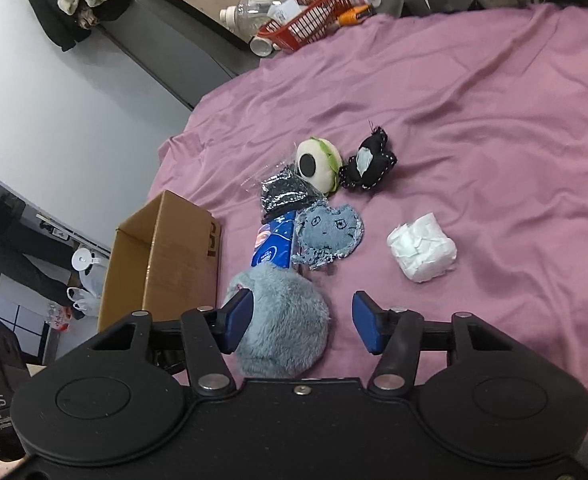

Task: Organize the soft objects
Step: 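Move the left gripper to the grey-blue plush toy and close on it, then carry the plush toy in the left gripper over the cardboard box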

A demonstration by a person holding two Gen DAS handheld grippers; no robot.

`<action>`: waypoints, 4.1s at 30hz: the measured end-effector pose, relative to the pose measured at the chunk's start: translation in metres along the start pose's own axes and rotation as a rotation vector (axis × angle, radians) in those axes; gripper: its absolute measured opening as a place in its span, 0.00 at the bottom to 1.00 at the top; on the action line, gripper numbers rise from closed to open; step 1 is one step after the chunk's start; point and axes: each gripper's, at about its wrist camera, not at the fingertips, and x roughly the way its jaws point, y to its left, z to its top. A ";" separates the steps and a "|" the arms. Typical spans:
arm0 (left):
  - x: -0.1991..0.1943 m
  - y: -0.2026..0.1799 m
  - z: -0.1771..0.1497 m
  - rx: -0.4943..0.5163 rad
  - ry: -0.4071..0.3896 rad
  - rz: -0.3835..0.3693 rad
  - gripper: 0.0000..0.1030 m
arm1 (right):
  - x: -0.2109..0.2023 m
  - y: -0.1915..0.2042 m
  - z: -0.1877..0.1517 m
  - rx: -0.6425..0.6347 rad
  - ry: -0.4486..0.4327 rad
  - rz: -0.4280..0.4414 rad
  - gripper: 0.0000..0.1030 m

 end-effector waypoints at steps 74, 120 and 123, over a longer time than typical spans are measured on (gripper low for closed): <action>-0.112 0.038 0.021 -0.128 -0.247 -0.097 0.03 | -0.012 0.100 -0.012 -0.088 -0.118 0.207 0.04; -0.073 0.153 0.068 -0.181 -0.128 0.129 0.12 | 0.093 0.179 -0.034 -0.219 0.043 0.136 0.47; -0.077 0.145 0.069 -0.170 -0.107 0.170 0.25 | 0.079 0.177 -0.032 -0.231 0.023 0.147 0.52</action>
